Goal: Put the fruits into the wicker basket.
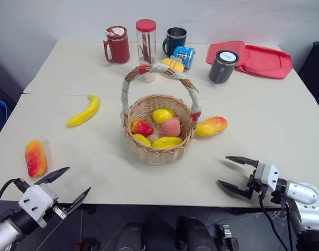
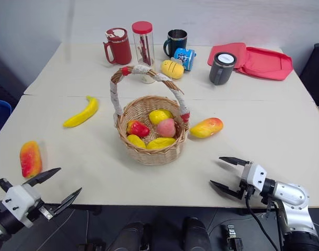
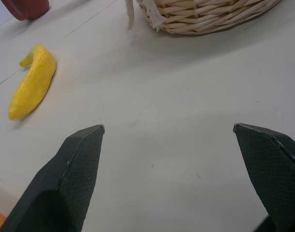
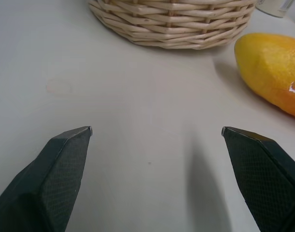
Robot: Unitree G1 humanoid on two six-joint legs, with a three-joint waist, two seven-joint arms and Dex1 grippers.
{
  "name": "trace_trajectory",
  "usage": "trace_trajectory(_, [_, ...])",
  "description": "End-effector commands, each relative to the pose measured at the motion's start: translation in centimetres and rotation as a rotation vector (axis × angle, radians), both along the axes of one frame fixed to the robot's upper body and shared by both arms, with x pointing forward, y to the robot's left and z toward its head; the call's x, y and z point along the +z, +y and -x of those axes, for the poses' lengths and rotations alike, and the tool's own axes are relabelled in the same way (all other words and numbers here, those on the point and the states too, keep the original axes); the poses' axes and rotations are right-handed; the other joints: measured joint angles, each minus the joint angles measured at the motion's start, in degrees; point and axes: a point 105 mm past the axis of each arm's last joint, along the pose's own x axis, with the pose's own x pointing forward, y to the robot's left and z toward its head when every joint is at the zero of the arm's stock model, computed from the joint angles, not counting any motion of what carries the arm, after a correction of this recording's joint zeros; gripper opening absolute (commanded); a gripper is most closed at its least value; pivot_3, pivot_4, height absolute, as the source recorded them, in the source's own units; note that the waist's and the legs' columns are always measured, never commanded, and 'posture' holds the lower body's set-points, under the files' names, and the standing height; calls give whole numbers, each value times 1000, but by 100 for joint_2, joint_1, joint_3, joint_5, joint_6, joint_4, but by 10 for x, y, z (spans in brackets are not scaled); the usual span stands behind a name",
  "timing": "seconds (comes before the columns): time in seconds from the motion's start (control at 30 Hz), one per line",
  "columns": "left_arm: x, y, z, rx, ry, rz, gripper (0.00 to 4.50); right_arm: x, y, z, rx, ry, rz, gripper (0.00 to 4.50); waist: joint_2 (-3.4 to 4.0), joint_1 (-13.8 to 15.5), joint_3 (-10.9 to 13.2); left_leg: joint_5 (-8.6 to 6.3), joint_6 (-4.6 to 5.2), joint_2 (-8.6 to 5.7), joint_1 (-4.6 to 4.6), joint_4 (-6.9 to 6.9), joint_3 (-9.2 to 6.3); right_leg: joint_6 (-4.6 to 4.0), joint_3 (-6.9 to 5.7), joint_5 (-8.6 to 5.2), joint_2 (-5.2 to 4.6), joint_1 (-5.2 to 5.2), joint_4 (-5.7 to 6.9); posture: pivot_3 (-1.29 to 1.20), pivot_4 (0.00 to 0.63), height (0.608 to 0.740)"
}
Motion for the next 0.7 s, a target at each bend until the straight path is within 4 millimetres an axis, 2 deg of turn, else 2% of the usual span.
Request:
trace_trajectory(0.03, [8,-5,3,-22,-13,-2,4500,8,-2,1,13,-16,-4,4447,0,2,0,0,0,0,0,0,0,0,0,0,0,0,0,0,150,740])
trace_trajectory(0.27, [9,-8,6,-39,13,80,4500,12,-3,-1,20,-2,-14,4447,0,6,0,-1,1,-1,0,5,2,0,3,0,-2,1,0,0,150,740])
trace_trajectory(0.4, [13,-8,10,-62,33,163,4500,12,2,-3,-6,71,-61,4447,0,7,0,-1,1,-1,0,5,2,0,6,0,-4,0,1,0,150,740])
trace_trajectory(0.53, [14,2,11,-15,35,181,4500,28,27,3,96,17,-139,4447,0,8,0,-2,1,1,-1,5,2,0,6,0,-3,-1,1,0,150,740])
trace_trajectory(0.6, [16,13,14,46,57,213,4500,40,36,-2,82,-78,-141,4447,0,4,0,-3,-1,6,-1,5,1,0,6,0,-1,-1,1,0,150,740])
trace_trajectory(0.7, [27,36,26,209,43,328,4500,72,54,4,151,-116,-268,4447,2,-10,2,-5,-5,10,-1,4,7,0,13,0,-1,-6,2,0,150,740])
